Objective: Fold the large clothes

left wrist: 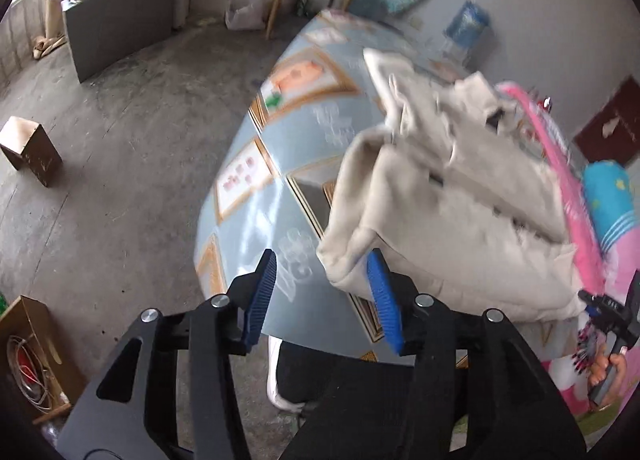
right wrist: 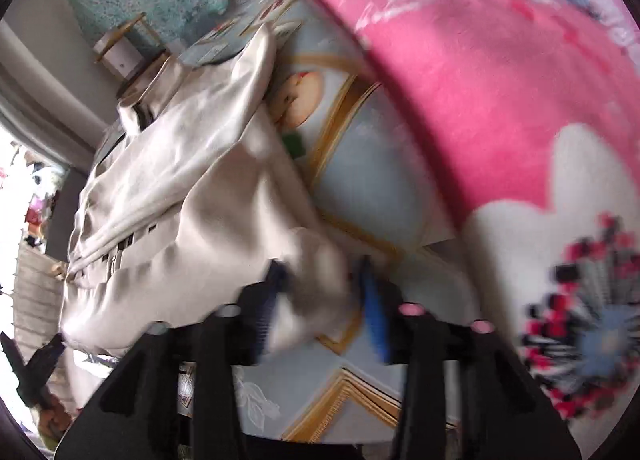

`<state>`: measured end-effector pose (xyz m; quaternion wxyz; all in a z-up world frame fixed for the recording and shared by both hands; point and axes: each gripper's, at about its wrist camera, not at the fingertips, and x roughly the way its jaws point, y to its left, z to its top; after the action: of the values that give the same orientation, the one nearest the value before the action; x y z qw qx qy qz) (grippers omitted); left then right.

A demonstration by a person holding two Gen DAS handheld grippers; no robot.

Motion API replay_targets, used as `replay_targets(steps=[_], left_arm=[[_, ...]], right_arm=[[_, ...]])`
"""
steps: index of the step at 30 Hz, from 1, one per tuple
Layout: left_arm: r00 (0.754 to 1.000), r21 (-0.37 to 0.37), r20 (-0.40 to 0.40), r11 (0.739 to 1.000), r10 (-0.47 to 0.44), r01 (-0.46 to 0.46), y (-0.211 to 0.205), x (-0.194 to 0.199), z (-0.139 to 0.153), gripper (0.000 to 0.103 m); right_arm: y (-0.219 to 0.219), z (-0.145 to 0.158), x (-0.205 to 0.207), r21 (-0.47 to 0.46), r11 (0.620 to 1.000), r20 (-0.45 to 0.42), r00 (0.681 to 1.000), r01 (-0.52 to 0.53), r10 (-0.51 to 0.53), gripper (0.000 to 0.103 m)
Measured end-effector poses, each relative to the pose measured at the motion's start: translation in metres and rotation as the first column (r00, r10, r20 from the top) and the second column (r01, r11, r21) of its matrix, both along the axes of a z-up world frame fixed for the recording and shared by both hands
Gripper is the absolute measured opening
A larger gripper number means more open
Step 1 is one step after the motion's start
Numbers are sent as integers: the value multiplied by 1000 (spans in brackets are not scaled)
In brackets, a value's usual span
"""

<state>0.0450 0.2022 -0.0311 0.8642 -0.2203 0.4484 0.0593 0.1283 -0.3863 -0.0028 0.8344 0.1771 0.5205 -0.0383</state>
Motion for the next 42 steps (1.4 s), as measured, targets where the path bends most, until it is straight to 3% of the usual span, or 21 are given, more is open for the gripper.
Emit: replay_targets(steps=[4,7,9,12,16,18,19,20,22,23,24,31,35,39,42], left_arm=[[998,59,58,998,-4,1,-1,4,23,45],[992,35,73,994,-107,105,-28,22,32,46],[976,19,60,978,-210,209,-57,42,30,47],[935,34,2,935,-354,354,-106,68,20,48],[879,153,-52,866,-474,476,-161,84,1,48],[870,241,-88,837,-486,492,-175,87,-8,47],[865,275,-91,823,-493,497,-181,87,-11,42],[861,300,-91,810,-501,504,-185,86,-13,38],[859,330,-86,799,-505,503,-188,83,-14,19],[854,336,-83,793,-513,508,-190,82,-13,12],[852,356,-85,783,-516,510,-192,81,-12,2],[873,417,61,807,-485,419,-183,87,40,1],[876,443,26,791,-482,422,-188,108,19,1],[867,471,-48,754,-496,457,-195,114,-13,2],[865,485,-50,745,-499,458,-197,112,-17,2]], right_arm=[[6,36,-6,-63,998,78,997,5,0,56],[34,44,4,-19,996,99,991,-88,90,56],[66,43,12,11,984,103,979,-179,177,56],[129,31,27,72,935,96,936,-347,339,56],[204,8,45,7,868,45,867,-496,496,56],[220,-5,49,-39,851,10,851,-524,525,51],[224,-10,50,-49,846,-6,847,-531,532,38],[225,-16,52,-51,840,-21,842,-540,540,33],[227,-18,52,-77,834,-24,838,-546,546,9],[225,-17,50,-81,833,-23,837,-547,547,7],[222,-16,46,-74,835,-12,838,-545,546,6],[221,34,45,-130,854,127,845,-505,519,6],[228,11,67,-143,861,111,857,-488,504,6],[233,-24,80,-140,865,73,867,-481,494,6],[222,-25,80,-82,875,88,871,-477,483,9]])
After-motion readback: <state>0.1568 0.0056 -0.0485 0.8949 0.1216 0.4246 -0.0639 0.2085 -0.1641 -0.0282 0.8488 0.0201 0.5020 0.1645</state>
